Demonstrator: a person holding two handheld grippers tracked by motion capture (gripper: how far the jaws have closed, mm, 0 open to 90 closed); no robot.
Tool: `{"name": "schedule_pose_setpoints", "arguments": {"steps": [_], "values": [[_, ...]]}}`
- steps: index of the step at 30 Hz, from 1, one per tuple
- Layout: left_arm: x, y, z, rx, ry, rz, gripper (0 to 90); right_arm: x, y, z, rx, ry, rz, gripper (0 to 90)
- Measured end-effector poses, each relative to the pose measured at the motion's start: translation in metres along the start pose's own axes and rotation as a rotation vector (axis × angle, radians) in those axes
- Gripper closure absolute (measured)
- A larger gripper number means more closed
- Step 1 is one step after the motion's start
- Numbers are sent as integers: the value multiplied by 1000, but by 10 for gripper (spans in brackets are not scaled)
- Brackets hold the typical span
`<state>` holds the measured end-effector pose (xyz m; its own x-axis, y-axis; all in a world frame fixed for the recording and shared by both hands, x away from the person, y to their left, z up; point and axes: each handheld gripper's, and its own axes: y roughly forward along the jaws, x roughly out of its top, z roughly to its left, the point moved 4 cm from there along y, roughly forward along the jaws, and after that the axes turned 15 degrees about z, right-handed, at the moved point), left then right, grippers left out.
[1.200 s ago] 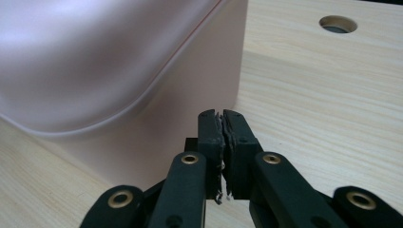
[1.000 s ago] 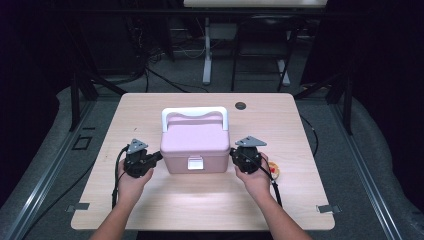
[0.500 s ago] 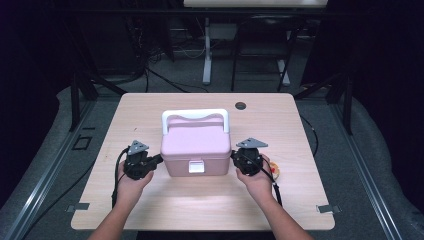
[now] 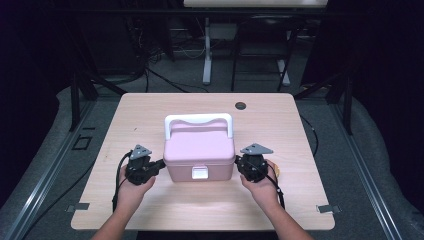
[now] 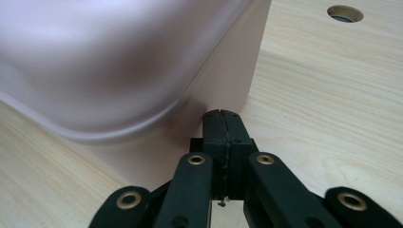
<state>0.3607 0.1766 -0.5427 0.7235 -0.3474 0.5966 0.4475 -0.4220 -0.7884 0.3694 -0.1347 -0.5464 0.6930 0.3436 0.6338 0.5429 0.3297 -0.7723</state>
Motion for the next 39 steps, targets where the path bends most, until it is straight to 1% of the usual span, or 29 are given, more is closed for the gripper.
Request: {"name": "schedule_pose_setpoints", "arguments": {"steps": [2, 3, 9, 10, 14, 15, 18, 20, 22, 24, 27, 29, 31, 34, 35, 36, 37, 39], "values": [[-1, -1, -2, 1, 5, 6, 900, -3, -3, 1, -3, -7, 6, 900], [-2, -1, -3, 6, 4, -2, 900, -5, -4, 1, -2, -6, 6, 900], [-9, -5, -11, -10, 14, 5, 900, -14, -13, 3, 2, -30, 22, 900], [-9, -5, -12, -14, 10, 5, 900, -16, -15, 4, 5, -32, 23, 900], [-15, -9, -18, -20, 29, 17, 900, -24, -21, 6, 13, -44, 31, 900], [-16, -9, -20, -22, 32, 14, 900, -26, -22, 6, 14, -48, 31, 900], [-22, -11, -24, -25, 60, 43, 900, -32, -26, 7, 20, -46, 33, 900], [-26, -11, -27, -26, 72, 53, 900, -38, -29, 9, 21, -50, 44, 900], [-29, -12, -29, -31, 75, 51, 900, -42, -31, 10, 25, -57, 51, 900], [-31, -14, -31, -36, 79, 59, 900, -46, -34, 12, 29, -52, 53, 900], [-33, -15, -33, -34, 85, 60, 900, -51, -38, 14, 33, -60, 56, 900], [-36, -16, -35, -44, 75, 57, 900, -54, -41, 16, 40, -59, 61, 900], [-39, -18, -36, -55, 75, 58, 900, -58, -44, 18, 47, -61, 63, 900], [-42, -20, -39, -56, 81, 58, 900, -62, -47, 19, 47, -64, 63, 900], [-43, -21, -40, -54, 84, 60, 900, -63, -48, 20, 50, -55, 63, 900], [-45, -21, -41, -57, 79, 55, 900, -64, -48, 20, 50, -60, 59, 900], [-46, -22, -41, -59, 84, 56, 900, -66, -49, 21, 49, -61, 55, 900], [-48, -23, -42, -68, 75, 51, 900, -68, -50, 21, 53, -60, 53, 900]]}}
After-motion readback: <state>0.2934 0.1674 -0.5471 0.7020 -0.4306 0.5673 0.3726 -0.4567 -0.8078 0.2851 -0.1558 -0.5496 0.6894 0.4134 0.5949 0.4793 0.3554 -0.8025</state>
